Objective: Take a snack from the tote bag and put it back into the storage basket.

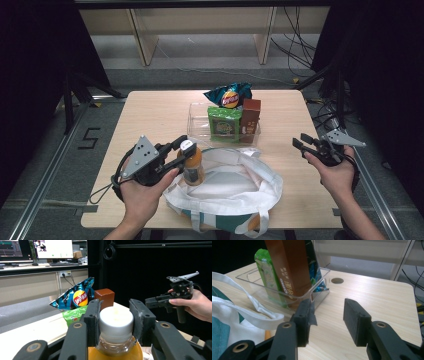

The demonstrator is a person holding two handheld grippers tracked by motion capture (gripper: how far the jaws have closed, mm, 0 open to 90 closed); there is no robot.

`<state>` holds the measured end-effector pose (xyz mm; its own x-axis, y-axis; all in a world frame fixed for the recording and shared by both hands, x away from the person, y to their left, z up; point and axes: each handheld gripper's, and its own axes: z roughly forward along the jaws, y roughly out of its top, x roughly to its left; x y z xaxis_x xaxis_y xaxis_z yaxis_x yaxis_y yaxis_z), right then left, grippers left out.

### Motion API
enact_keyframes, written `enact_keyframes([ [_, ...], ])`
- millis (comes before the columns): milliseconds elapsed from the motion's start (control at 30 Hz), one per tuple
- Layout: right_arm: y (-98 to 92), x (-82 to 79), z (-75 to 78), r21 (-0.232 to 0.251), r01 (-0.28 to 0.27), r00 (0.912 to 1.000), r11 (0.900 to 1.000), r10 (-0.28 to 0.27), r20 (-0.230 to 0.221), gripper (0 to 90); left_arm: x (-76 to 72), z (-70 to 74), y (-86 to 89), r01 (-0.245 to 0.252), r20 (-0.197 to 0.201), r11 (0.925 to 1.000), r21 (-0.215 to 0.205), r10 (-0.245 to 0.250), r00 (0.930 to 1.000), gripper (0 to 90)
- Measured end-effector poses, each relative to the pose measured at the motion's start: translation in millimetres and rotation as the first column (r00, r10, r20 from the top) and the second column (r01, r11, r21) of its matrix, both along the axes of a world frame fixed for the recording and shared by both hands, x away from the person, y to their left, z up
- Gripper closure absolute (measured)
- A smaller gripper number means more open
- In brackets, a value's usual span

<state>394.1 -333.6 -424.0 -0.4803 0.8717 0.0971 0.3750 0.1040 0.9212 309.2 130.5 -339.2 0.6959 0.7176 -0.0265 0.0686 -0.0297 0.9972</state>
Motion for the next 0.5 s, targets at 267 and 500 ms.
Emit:
enact_keyframes([
  [267, -0.7, 1.9, -0.9, -0.009, -0.013, 0.9998, 1.0, 0.014, 0.014, 58.4, 3.7, 3.9, 0.1, -0.003, 0.005, 1.0, 0.0, 0.003, 1.0, 61.4],
  [500, 0.8, 0.2, -0.8, 0.006, -0.005, 1.0, 1.0, 0.005, -0.002, 58.4, 7.2, 6.3, -0.5, -0.004, 0.002, 1.0, -0.002, 0.004, 1.0, 61.4],
])
